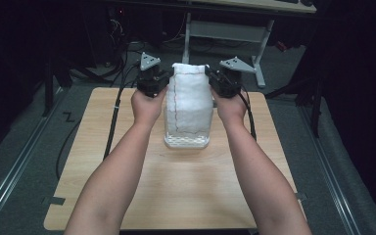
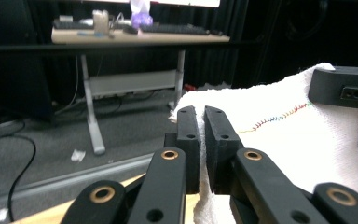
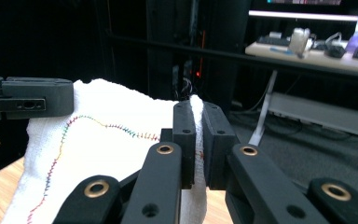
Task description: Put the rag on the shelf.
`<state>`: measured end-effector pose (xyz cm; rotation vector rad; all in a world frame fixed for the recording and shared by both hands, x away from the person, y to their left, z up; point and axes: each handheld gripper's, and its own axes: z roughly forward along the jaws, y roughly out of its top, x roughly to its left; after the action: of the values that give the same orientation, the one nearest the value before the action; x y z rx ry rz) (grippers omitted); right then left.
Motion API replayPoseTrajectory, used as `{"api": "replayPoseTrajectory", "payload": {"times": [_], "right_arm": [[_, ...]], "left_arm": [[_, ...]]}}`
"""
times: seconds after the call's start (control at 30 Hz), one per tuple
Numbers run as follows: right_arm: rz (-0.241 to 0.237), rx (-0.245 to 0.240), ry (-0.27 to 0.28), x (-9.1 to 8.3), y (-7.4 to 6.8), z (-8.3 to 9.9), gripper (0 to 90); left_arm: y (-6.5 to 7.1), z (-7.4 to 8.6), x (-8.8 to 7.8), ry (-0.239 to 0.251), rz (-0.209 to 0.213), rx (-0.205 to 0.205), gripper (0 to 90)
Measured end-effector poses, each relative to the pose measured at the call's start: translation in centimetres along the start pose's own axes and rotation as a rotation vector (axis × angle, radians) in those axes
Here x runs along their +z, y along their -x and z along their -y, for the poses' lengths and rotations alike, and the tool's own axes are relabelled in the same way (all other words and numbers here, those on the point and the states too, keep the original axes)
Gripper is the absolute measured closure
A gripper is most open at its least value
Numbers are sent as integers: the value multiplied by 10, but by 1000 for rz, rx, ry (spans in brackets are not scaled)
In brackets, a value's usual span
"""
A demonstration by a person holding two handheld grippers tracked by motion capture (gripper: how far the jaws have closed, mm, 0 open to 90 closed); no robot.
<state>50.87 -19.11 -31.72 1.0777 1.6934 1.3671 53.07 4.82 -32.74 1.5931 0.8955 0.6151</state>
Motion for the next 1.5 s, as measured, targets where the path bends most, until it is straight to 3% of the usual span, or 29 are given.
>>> {"api": "replayPoseTrajectory", "payload": {"times": [0.17, 0.23, 0.3, 0.4, 0.5, 0.57, 0.63, 0.9, 1.03, 1.17, 1.3, 1.5], "right_arm": [[-6, -3, -71, 18, 8, 13, 856], [-11, -10, -102, 23, 11, 18, 855], [-29, 13, -130, 27, 14, 23, 852], [-28, 19, -174, 33, 17, 29, 851], [-23, 19, -196, 36, 18, 33, 816], [-9, 20, -199, 37, 18, 34, 692], [-11, 25, -191, 37, 18, 33, 661], [-47, 3, -184, 32, 9, 34, 608], [-63, 4, -183, 28, 4, 37, 589], [-67, -19, -207, 25, 2, 37, 614], [-57, -23, -186, 16, -1, 34, 588], [-36, -36, -158, -3, -4, 40, 570]], "left_arm": [[-6, 9, 12, -51, 4, 6, 851], [-10, 14, 18, -90, 14, 2, 851], [-14, 22, 25, -141, 27, -9, 849], [-14, 30, 32, -180, 23, -9, 845], [-17, 34, 33, -171, 28, -42, 786], [-21, 34, 32, -155, 48, -93, 683], [-21, 32, 30, -143, 53, -102, 664], [-8, 30, 21, -136, 57, -42, 592], [-7, 29, 16, -140, 57, -33, 578], [-3, 26, 6, -123, 42, 1, 579], [1, 26, -7, -102, 38, 12, 567], [6, 33, -27, -87, -1, 64, 525]]}}
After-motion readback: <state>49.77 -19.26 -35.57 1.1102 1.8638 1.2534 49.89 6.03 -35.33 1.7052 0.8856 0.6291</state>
